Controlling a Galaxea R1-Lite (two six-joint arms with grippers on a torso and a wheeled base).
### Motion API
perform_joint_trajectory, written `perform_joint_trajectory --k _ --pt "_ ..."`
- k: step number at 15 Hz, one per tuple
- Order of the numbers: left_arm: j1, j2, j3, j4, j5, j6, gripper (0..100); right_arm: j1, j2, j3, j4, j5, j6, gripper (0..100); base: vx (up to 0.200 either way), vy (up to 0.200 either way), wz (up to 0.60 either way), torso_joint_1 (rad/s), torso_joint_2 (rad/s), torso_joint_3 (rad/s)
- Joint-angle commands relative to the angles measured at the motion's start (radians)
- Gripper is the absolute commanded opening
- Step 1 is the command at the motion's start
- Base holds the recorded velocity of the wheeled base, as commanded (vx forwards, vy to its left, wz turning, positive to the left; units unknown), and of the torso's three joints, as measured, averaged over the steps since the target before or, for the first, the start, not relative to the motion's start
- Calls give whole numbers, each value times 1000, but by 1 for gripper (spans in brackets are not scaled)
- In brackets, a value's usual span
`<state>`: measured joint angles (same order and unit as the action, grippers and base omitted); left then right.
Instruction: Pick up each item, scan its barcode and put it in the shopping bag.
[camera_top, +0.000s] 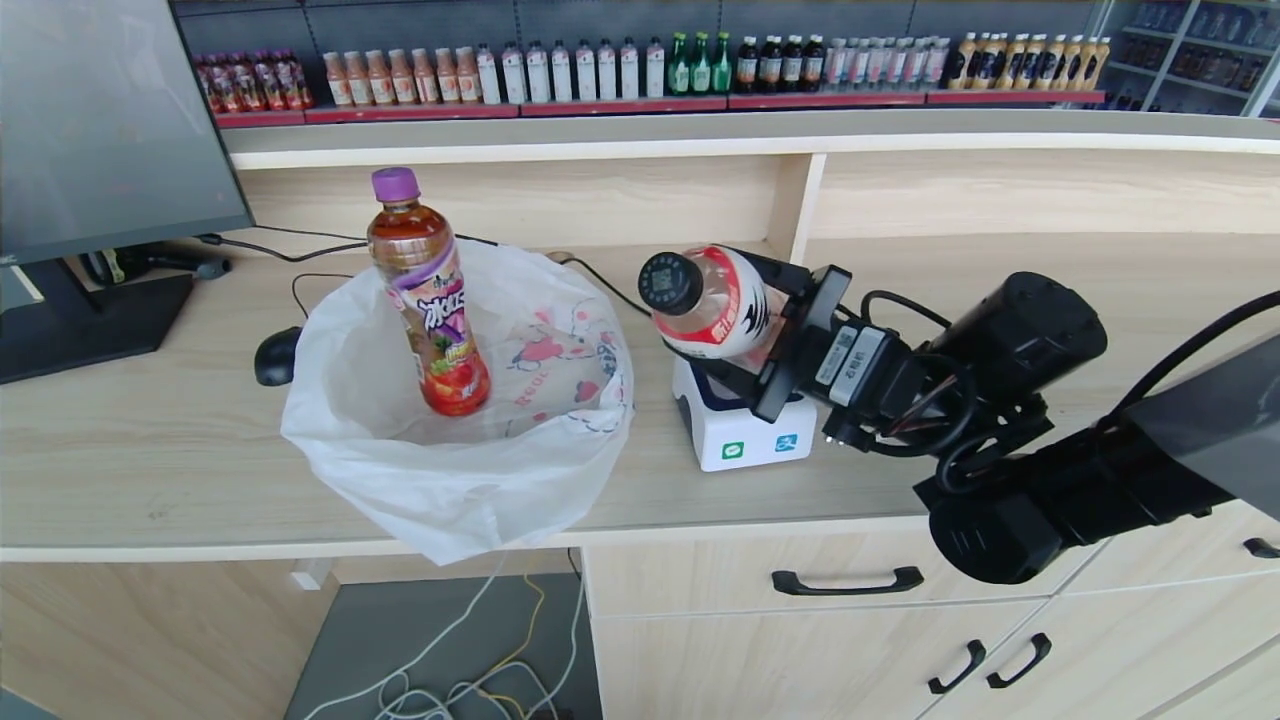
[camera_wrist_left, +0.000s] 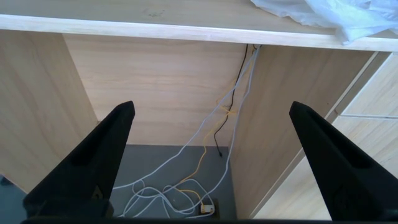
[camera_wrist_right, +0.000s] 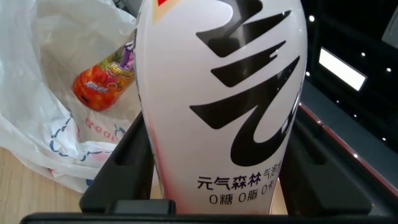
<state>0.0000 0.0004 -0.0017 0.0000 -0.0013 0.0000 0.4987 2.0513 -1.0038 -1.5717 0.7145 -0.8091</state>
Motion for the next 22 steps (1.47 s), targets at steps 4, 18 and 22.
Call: perform_joint_trajectory --k 4,18,22 --pt "0 0 0 0 0 0 100 -6 3 11 1 16 -21 0 0 0 0 0 0 0" --pt "0 0 0 0 1 0 100 -2 15 25 1 2 -30 0 0 0 0 0 0 0" --pt "0 0 0 0 1 0 100 0 10 27 1 -3 -30 0 0 0 0 0 0 0"
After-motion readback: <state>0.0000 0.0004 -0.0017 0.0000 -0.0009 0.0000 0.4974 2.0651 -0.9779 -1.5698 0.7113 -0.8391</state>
